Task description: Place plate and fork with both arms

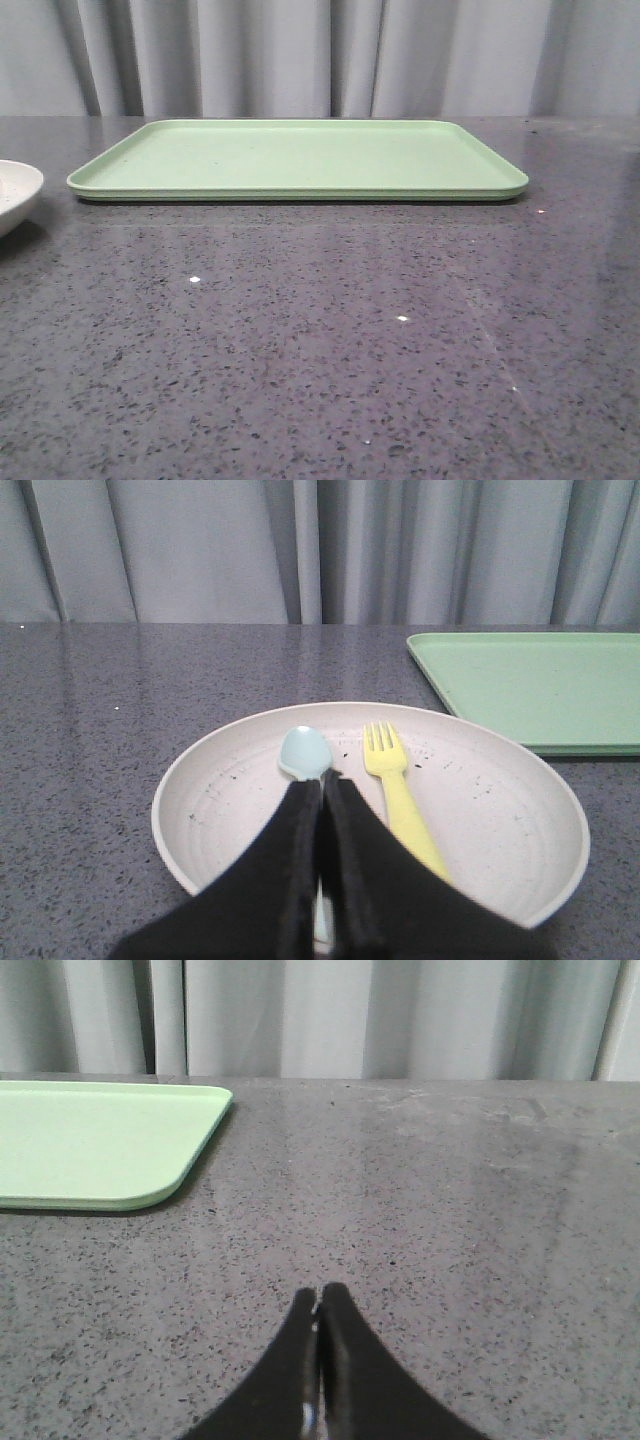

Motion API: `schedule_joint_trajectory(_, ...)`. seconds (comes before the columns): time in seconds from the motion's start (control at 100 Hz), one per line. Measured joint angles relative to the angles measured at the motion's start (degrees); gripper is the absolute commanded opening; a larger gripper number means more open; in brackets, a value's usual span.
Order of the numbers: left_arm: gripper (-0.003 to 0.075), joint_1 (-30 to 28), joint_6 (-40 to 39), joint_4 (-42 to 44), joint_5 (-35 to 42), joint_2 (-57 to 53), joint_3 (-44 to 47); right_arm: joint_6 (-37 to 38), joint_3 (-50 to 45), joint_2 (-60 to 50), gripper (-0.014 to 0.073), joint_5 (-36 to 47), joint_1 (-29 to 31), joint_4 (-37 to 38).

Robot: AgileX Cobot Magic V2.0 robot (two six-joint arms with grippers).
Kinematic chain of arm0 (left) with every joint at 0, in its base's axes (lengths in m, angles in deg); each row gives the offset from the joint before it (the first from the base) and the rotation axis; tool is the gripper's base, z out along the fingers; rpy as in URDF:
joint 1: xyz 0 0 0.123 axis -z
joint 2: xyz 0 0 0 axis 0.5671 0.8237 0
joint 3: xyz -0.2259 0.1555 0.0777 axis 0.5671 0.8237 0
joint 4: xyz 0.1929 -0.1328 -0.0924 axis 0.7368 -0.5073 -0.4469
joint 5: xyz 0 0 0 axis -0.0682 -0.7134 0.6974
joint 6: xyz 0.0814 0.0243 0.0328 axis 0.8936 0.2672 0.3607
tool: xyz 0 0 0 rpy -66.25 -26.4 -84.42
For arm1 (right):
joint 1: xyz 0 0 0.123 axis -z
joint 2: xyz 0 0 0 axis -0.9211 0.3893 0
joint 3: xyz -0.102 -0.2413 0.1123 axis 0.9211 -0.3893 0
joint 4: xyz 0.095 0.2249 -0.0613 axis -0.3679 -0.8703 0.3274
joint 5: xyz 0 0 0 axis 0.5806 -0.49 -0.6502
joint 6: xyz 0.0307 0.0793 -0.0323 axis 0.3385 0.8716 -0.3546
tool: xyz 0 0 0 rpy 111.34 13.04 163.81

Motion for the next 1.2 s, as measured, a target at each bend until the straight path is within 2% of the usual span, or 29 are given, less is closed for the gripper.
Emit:
schedule_joint_trajectory(0.21, -0.0021, 0.0, 0.0, -1.7, 0.7, 0.0, -0.3, 0.0, 0.2, 0.0, -0.0067, 0.0, 0.0, 0.0)
schedule_joint_trajectory(0.34, -0.0021, 0.0, 0.0, -4.8, -0.9, 0.8, -3.4, 0.0, 4.4, 0.0, -0.0067, -5.3, 0.0, -0.3)
schedule_joint_trajectory(0.42, -0.0021, 0.0, 0.0, -4.3, -4.6, 3.3, -7.8, 0.0, 8.2, 1.3, -0.0067, -9.3, 0.0, -0.3)
schedule_joint_trajectory(0.69, -0.0020, 0.0, 0.0, -2.9, -14.7, 15.5, -21.7, 0.0, 21.5, 12.8, -0.0067, -23.6, 0.0, -0.4)
schedule_joint_trajectory(0.87, -0.0019, 0.0, 0.0, -2.6, -17.4, 21.4, -26.8, 0.0, 27.3, 20.9, -0.0062, -27.8, 0.0, -0.4)
schedule_joint_trajectory(0.93, -0.0013, 0.0, 0.0, -2.6, -17.7, 22.6, -27.5, 0.0, 28.9, 23.2, -0.0029, -29.1, 0.0, -0.4)
schedule_joint_trajectory(1.03, 0.0068, 0.0, 0.0, -2.6, -17.9, 23.9, -27.9, 0.0, 31.0, 26.9, 0.0108, -31.0, 0.0, -0.4)
schedule_joint_trajectory(1.11, 0.0209, 0.0, 0.0, -2.6, -18.0, 24.3, -27.9, 0.0, 31.9, 28.7, 0.0271, -32.0, 0.0, -0.6)
schedule_joint_trajectory(1.2, 0.0386, 0.0, 0.0, -2.6, -18.3, 24.4, -27.9, 0.0, 32.5, 29.7, 0.0410, -32.5, 0.0, -0.8)
